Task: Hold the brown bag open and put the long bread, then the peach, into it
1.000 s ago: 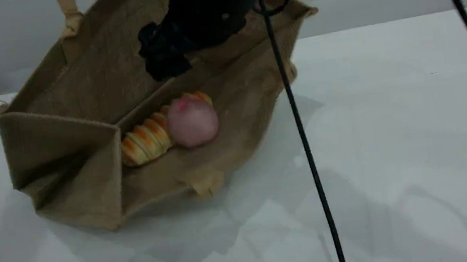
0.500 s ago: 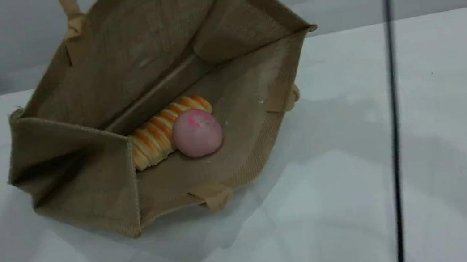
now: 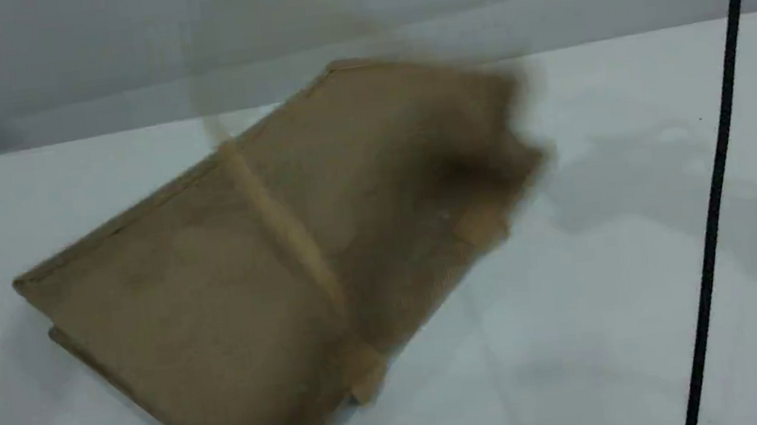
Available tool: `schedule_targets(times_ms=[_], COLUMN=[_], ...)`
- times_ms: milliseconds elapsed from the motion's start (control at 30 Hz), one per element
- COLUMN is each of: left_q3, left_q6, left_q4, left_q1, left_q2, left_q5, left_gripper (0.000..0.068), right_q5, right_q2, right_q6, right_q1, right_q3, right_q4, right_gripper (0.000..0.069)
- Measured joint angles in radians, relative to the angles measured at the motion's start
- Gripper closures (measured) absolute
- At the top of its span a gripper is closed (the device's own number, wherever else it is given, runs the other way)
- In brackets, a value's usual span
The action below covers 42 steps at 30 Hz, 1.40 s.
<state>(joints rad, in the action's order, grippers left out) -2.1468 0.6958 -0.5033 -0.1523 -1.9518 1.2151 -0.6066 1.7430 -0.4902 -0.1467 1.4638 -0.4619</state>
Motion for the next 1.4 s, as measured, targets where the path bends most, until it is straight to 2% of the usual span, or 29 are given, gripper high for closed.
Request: schedule_targets(times_ms=[100,167,333,433,633,733,967,1200,1400], left_q3=[0.0,0.0,0.0,0.0,0.0,0.002,0.119,0.39,0.64], left_q6=[0.0,-0.011,-0.142,-0.239,-0.421,-0.497,-0.53,-0.53,-0.529], left_q4=[0.001,0.002,0.048,0.131,0.296,0.347,0.339,0.308,0.289], left_q1=[0.0,0.0,0.0,0.0,0.0,0.001,0.001,0.001,0.0], left_q2=[0.0,0.0,0.018,0.054,0.172,0.24,0.449,0.735,0.994], left_q5=[0.001,0.003,0.006,0.007,0.008,0.008,0.008,0.007,0.007], left_gripper=[0.0204,0.0177,0.0167,0.0166,0.0164,0.0164,0.0164,0.0164,0.0164], right_q5=[-0.028,-0.039,-0.075,-0.106,-0.243,-0.324,-0.47,-0.617,-0.618], right_q2=[-0.011,-0.027,-0.111,-0.171,-0.314,-0.4,-0.614,-0.826,-0.983], right_q6=[0.0,0.0,0.018,0.065,0.213,0.273,0.306,0.34,0.358], right_q1=[0.023,0.032,0.039,0.039,0.039,0.039,0.039,0.039,0.039], right_q3=[0.0,0.0,0.0,0.0,0.0,0.0,0.0,0.0,-0.001], right_q4=[0.001,0.004,0.015,0.033,0.13,0.137,0.149,0.152,0.151], right_gripper=[0.0111,0.0111,0.011,0.011,0.011,0.011,0.011,0.0109,0.0109])
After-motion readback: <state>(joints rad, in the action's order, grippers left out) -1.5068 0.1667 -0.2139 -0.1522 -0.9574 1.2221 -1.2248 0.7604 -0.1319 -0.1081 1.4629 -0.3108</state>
